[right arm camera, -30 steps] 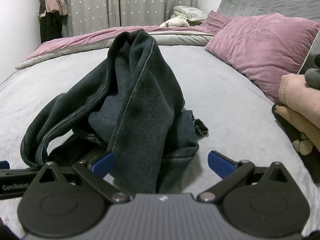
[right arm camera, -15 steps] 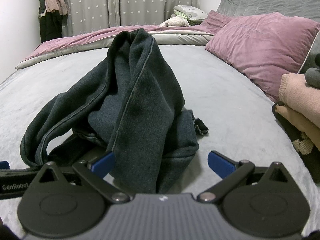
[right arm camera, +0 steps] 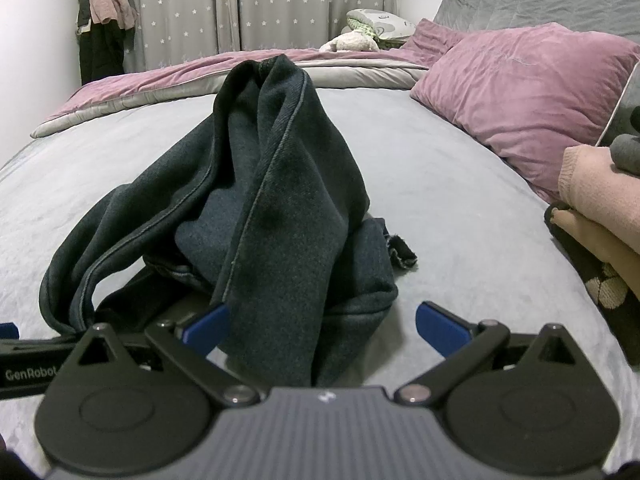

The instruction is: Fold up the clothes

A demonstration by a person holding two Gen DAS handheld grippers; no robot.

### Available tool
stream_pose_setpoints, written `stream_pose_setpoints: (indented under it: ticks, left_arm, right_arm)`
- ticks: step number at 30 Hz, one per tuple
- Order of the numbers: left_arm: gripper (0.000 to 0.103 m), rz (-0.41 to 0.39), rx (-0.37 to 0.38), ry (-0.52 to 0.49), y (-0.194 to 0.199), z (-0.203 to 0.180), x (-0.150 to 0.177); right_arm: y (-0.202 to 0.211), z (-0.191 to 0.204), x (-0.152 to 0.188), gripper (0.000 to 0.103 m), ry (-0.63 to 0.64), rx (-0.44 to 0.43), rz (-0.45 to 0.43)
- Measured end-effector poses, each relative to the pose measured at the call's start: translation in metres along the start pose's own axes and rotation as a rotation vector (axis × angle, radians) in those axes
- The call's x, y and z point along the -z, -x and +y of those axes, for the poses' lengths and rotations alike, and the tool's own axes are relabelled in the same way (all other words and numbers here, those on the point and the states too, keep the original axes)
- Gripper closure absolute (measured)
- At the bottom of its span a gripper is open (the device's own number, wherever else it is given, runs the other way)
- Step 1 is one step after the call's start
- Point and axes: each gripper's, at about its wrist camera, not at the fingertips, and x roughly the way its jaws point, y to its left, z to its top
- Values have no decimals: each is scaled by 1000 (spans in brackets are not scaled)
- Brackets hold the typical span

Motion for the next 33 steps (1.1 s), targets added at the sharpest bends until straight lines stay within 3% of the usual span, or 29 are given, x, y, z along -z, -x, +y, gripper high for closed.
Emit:
stream_pose_setpoints:
  ticks: [33]
  left_arm:
    - [0,26,-36,-3,-13,5,-1]
  right_arm:
    - [-8,3,-2,0,-1,14,28]
